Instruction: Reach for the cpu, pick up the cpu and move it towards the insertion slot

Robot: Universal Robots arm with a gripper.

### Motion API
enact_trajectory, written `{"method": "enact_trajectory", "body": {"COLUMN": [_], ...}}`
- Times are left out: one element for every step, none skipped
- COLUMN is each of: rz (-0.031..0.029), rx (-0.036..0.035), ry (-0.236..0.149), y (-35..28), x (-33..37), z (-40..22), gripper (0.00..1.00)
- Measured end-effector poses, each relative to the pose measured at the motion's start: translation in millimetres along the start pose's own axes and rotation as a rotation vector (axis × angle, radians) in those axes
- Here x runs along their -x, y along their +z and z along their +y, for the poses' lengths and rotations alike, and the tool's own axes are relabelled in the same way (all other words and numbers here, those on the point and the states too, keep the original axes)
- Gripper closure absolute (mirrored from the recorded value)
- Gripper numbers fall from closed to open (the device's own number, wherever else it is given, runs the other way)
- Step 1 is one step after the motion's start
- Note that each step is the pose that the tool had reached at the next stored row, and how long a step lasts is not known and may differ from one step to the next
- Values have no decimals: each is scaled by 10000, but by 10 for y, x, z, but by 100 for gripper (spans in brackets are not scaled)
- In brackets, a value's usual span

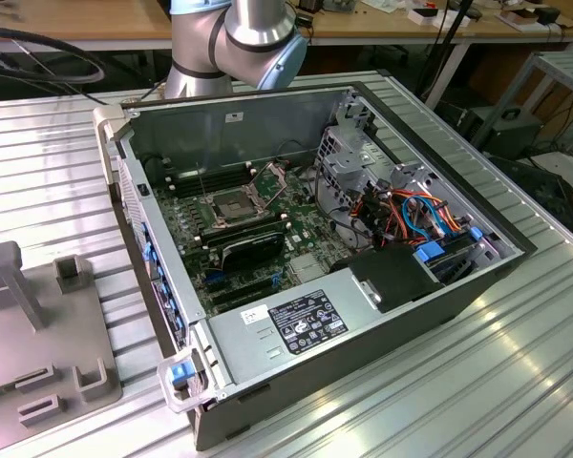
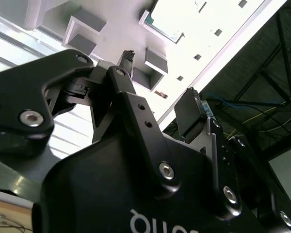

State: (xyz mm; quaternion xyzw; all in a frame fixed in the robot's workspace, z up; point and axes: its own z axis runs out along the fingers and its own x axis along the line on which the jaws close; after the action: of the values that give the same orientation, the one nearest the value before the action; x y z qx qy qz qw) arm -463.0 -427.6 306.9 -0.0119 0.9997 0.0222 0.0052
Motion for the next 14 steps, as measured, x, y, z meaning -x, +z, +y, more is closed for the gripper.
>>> {"method": "enact_trajectory", "body": {"rz": [1,3,3,4,5,4,4,3,4,5,5,4,3,2], "rx": [0,-1,0,0,0,1,1,1,1,0,0,0,0,0], "ry": [-6,-24,-47,-67,-81,-88,-90,-90,-88,-88,-84,-71,-55,-37], "y": [11,30,58,75,88,102,122,144,160,178,195,216,234,253], "x": [-3,-7,-13,-18,-22,-23,-24,-25,-26,-26,-27,-27,-28,-28], "z": [-14,-33,-54,-73,-89,-100,-111,-117,-120,-124,-126,-130,-132,-135], "gripper": [38,38,38,38,38,38,38,38,38,38,38,38,38,38]}}
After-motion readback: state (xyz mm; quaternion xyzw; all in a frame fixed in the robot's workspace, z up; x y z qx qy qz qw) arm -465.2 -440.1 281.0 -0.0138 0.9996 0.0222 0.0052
